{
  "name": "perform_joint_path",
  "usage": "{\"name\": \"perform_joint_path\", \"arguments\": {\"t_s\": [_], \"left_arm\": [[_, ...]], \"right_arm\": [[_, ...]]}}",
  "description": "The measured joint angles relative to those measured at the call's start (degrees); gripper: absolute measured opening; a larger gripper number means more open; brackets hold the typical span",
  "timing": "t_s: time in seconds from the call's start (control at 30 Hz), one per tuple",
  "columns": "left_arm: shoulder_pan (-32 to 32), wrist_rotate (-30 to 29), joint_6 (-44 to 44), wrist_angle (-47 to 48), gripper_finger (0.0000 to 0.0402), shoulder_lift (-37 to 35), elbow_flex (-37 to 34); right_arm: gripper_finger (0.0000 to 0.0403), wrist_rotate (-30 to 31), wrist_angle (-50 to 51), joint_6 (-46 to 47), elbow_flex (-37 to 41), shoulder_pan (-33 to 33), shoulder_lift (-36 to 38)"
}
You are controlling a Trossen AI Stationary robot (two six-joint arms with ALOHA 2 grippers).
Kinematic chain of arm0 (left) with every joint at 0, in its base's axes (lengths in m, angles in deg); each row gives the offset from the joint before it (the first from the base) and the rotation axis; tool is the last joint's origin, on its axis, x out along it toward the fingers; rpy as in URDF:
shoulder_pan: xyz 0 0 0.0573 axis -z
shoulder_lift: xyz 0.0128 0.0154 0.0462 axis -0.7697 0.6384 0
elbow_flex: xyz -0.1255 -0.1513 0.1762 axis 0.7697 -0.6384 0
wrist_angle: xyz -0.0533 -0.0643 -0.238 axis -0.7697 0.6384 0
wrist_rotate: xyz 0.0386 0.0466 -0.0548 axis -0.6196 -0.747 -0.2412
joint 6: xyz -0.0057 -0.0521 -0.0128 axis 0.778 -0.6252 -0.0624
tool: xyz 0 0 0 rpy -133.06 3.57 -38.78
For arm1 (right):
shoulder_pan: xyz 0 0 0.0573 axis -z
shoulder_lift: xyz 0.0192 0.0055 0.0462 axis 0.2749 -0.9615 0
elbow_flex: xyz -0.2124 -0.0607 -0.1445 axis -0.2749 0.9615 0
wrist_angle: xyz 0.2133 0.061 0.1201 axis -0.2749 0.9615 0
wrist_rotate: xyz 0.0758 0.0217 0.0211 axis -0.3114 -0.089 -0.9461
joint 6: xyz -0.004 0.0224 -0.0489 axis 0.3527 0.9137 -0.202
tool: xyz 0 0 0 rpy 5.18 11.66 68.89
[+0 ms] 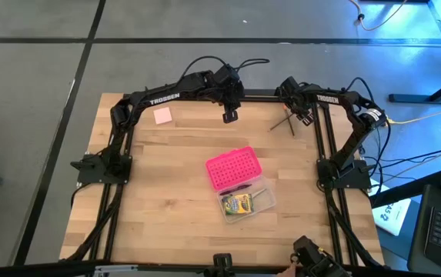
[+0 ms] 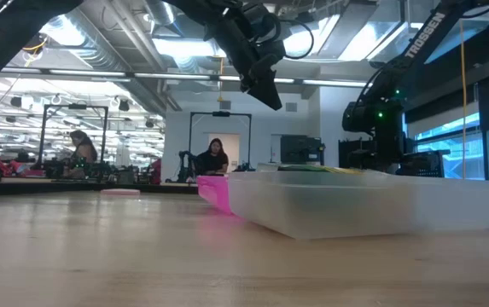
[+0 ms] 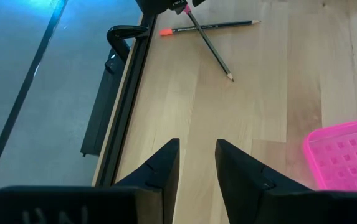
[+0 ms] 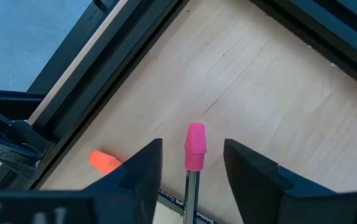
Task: Pack school essentials
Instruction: Put the pencil with the pink top eraser into the pink box
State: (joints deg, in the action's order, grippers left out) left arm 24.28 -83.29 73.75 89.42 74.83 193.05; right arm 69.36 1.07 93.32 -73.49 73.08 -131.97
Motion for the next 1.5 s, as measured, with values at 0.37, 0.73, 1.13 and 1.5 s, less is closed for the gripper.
{"name": "perform_joint_path", "arguments": {"t_s": [0.37, 0.73, 1.13, 1.5], "left_arm": [[0.0, 0.0, 0.0, 0.0, 0.0096, 0.0, 0.0], [0.0, 0.0, 0.0, 0.0, 0.0096, 0.0, 0.0], [0.0, 0.0, 0.0, 0.0, 0.0096, 0.0, 0.0], [0.0, 0.0, 0.0, 0.0, 0.0096, 0.0, 0.0]], "right_arm": [[0.0116, 0.0, 0.0, -0.1, 0.0, 0.0, 0.0], [0.0114, -0.1, -0.1, 0.3, 0.0, -0.4, -1.5], [0.0073, -0.1, -0.1, 0.4, 0.0, -0.4, -1.5], [0.0058, -1.1, -0.1, 0.3, 0.0, -0.4, -1.6]]}}
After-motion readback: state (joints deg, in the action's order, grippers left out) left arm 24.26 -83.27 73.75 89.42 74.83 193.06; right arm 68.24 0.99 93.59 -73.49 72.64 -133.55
